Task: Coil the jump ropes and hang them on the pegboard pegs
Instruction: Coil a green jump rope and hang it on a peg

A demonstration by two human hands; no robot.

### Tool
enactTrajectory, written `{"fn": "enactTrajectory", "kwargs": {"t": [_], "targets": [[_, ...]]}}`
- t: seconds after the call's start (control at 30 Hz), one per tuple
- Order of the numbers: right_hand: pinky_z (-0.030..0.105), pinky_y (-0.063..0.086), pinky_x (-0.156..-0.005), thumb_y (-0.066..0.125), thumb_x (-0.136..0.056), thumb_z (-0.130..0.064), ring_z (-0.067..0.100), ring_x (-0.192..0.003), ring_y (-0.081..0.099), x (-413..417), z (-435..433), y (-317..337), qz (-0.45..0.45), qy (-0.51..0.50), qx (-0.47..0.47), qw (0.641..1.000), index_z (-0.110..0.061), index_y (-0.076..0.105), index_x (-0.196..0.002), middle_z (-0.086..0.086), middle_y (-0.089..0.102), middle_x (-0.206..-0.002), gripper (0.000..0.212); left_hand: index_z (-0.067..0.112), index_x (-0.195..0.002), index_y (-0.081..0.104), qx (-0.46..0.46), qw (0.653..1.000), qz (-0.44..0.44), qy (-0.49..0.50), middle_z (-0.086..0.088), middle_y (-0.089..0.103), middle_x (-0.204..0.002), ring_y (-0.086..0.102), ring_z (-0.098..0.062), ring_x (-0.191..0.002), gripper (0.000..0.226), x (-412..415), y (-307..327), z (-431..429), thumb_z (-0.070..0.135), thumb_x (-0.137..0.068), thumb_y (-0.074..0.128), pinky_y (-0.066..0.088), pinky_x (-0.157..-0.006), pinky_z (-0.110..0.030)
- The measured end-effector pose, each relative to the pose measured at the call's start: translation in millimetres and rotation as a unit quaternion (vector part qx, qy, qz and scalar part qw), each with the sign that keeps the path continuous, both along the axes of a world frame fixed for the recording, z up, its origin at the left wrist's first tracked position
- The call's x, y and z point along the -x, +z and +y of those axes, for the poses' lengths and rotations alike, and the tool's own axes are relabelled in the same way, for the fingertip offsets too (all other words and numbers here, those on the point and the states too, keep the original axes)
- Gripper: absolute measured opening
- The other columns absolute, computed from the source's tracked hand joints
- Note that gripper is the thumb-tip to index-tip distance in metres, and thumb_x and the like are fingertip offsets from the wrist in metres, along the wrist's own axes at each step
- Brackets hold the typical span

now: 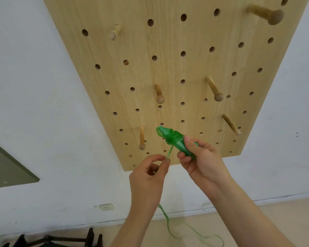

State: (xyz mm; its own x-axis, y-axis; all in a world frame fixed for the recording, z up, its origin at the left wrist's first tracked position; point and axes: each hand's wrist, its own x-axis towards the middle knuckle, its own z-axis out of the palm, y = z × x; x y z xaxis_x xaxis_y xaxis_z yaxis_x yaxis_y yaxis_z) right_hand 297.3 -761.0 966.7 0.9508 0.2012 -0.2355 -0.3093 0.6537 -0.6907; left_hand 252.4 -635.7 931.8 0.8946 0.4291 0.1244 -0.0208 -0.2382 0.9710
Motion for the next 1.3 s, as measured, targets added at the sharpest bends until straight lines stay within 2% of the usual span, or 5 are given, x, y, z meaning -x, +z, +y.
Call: {"fn": "enactTrajectory", "kwargs": {"t": [0.23,0.57,0.9,1.07,1.3], "targets": [[0.016,0.045,-0.044,0.059,-0.093,-0.01,0.014,-0.052,0.055,-3,2,-4,0.0,-0.028,0.042,0.999,0.001,0.058,-0.097,0.007,0.062,-0.07,0.012,0.032,-0.079,0.072,-0.296,0.952,-0.075,-0.014,0.017,0.06,-0.073,0.056,-0.003,-0.071,0.017,-3,-1,16,0.044,-0.083,0.062,0.041,-0.057,-0.017],[0.037,0.056,-0.064,0.065,-0.091,-0.021,0.018,-0.067,0.067,-5,9,-14,-0.219,-0.166,0.48,0.833,-0.019,0.061,-0.098,0.0,0.068,-0.082,0.008,0.035,-0.092,0.056,-0.135,0.985,0.009,-0.106,0.003,0.047,-0.045,0.04,-0.01,-0.043,0.011,-2,17,8,0.029,-0.088,0.064,0.036,-0.047,-0.024],[0.037,0.048,-0.048,0.069,-0.085,-0.012,0.019,-0.057,0.054,-3,-2,-7,-0.455,-0.092,0.645,0.607,-0.01,0.065,-0.095,-0.001,0.059,-0.084,0.011,0.018,-0.069,0.063,-0.703,0.673,-0.19,-0.128,0.004,0.05,-0.057,0.047,-0.013,-0.048,0.027,-9,59,38,0.031,-0.092,0.059,0.024,-0.041,-0.022],[0.031,0.047,-0.072,0.059,-0.093,-0.014,0.014,-0.08,0.054,3,-7,7,-0.465,0.057,0.636,0.613,-0.013,0.064,-0.105,-0.006,0.058,-0.094,0.013,0.023,-0.067,0.069,-0.661,0.681,-0.142,-0.281,0.009,0.054,-0.054,0.052,-0.012,-0.046,0.04,-31,86,47,0.047,-0.088,0.045,0.037,-0.041,-0.024],[0.013,0.041,-0.06,0.058,-0.095,-0.017,0.002,-0.067,0.055,2,-19,30,-0.401,0.19,0.599,0.666,-0.022,0.063,-0.105,-0.016,0.059,-0.075,0.013,0.027,-0.078,0.077,-0.422,0.85,-0.022,-0.315,0.008,0.066,-0.062,0.055,-0.006,-0.059,0.011,-35,97,46,0.037,-0.075,0.075,0.036,-0.054,-0.014]]}}
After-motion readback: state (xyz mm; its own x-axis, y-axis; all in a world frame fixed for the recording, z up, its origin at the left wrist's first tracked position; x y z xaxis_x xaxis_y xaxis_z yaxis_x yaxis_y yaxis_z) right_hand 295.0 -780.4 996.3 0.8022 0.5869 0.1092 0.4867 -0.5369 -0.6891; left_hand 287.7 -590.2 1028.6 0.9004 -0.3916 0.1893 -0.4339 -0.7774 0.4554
